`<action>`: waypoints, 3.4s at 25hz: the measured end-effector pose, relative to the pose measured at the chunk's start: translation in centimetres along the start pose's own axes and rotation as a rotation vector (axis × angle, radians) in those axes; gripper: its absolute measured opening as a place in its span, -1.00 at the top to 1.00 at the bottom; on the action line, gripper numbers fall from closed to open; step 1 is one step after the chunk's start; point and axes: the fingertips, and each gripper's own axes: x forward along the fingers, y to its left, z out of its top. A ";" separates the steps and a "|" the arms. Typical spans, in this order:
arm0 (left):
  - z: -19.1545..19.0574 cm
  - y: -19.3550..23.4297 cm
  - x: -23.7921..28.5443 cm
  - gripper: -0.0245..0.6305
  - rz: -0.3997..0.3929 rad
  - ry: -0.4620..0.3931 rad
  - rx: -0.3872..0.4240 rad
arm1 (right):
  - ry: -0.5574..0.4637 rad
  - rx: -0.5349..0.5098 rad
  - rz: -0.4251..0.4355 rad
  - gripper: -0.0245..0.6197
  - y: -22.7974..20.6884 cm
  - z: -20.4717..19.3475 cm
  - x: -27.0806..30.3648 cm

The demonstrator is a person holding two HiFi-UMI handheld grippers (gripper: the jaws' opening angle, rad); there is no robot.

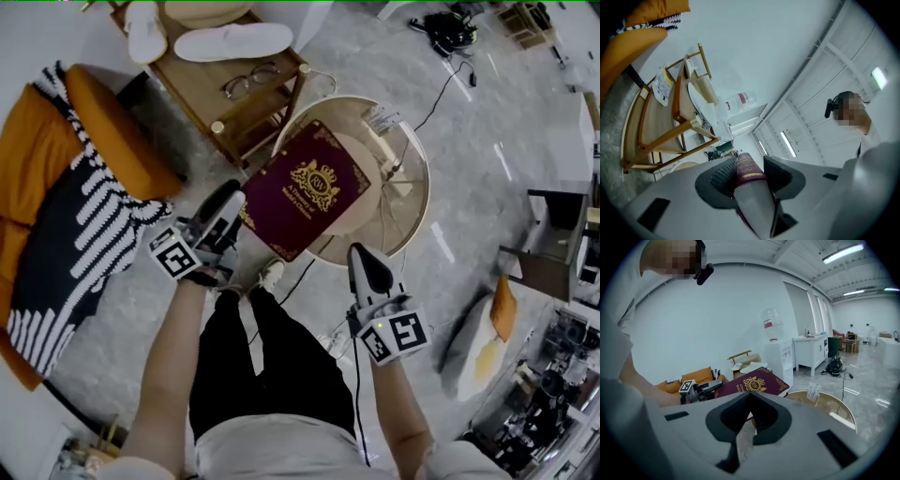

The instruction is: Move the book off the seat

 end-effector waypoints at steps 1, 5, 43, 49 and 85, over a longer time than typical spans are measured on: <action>-0.9 0.2 1.0 0.34 -0.002 0.014 -0.003 | 0.000 0.010 -0.014 0.86 -1.1 -0.4 -0.5; -4.1 1.5 3.2 0.34 -0.015 0.057 -0.057 | -0.005 0.050 -0.070 0.86 -4.0 -2.1 -1.8; 8.5 0.6 -10.8 0.34 0.086 -0.201 -0.147 | 0.000 -0.178 -0.213 0.86 20.0 8.1 -2.6; 7.7 1.1 -10.8 0.34 0.104 -0.202 -0.154 | -0.005 -0.161 -0.223 0.86 20.0 7.4 -2.7; 7.3 -5.1 -12.3 0.87 0.280 0.270 0.397 | -0.064 -0.208 -0.186 0.86 23.5 10.2 -6.2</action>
